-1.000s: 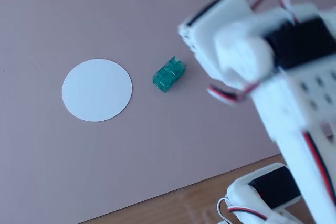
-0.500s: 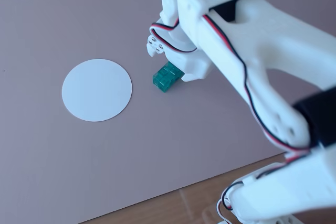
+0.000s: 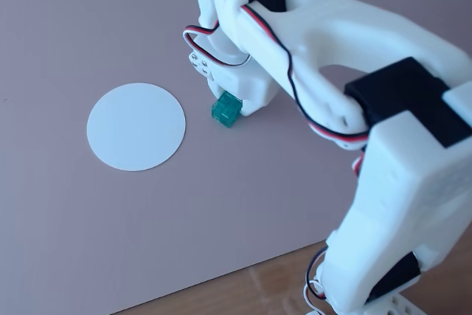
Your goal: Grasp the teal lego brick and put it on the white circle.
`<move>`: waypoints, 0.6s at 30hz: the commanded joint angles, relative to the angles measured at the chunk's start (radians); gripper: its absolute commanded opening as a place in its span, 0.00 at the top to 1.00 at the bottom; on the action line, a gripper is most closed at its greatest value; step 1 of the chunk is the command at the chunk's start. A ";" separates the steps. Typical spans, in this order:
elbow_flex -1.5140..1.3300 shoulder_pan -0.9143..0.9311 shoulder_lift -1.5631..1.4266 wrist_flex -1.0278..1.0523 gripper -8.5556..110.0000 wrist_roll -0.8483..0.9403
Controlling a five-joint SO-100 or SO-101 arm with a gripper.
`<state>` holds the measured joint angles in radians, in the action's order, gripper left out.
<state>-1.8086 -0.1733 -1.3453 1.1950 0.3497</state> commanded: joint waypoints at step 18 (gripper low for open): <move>-0.028 -0.100 -0.701 0.080 0.93 -0.213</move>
<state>-1.9251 -0.2209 -2.0279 1.2502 0.1549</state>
